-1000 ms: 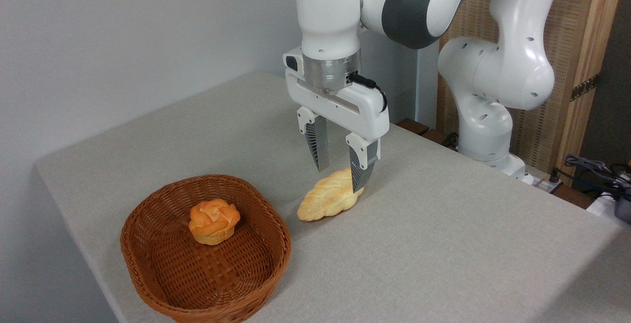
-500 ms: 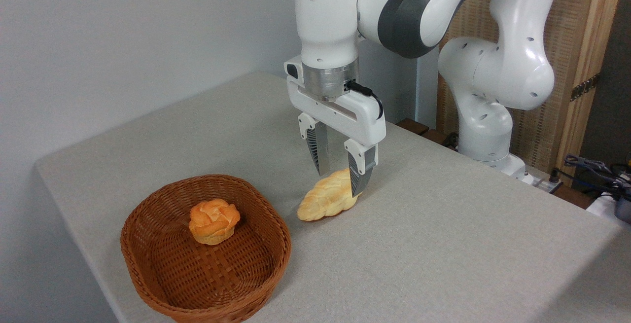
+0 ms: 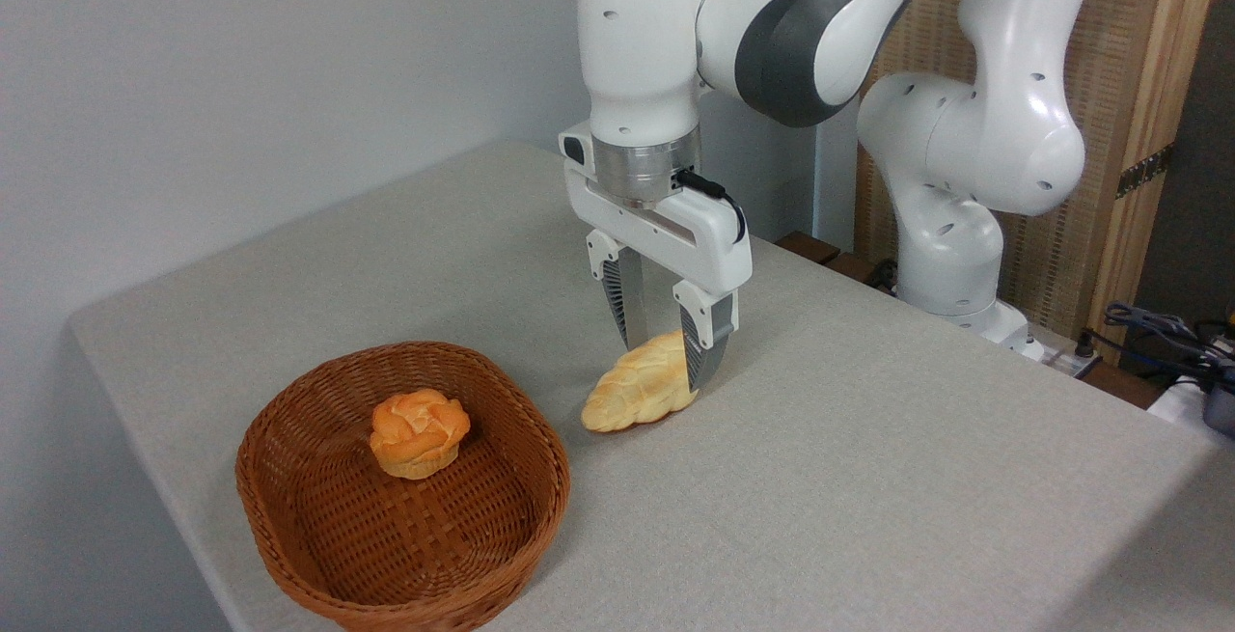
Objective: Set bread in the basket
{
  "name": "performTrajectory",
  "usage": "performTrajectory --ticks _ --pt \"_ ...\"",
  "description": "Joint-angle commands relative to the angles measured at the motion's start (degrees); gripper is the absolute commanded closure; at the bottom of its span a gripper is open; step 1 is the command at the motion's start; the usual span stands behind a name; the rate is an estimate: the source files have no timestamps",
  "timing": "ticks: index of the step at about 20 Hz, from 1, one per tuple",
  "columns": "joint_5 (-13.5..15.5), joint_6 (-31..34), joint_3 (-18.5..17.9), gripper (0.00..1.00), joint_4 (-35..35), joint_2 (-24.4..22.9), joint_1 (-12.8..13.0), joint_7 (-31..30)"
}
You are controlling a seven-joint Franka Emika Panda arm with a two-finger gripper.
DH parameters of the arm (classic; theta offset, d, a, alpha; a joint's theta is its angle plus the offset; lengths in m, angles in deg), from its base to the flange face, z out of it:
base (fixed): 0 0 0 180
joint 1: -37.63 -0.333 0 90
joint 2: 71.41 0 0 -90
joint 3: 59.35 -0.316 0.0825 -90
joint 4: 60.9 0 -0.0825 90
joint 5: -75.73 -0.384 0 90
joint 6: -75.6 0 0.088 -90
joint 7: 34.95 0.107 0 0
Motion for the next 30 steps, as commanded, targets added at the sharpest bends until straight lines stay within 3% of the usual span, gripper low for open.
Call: performTrajectory --ticks 1,14,15,18,30 --pt "0.84 -2.70 0.67 0.00 -1.66 -0.73 0.31 0.24" --pt "0.92 -6.14 1.99 0.00 -3.95 -0.64 0.31 -0.02" --pt "1.53 -6.14 1.99 0.00 -3.86 -0.64 0.31 -0.29" --pt "8.91 -9.73 1.90 0.00 -3.68 -0.73 0.22 -0.29" --pt "8.13 -9.83 2.95 0.01 -4.47 -0.64 0.31 1.82"
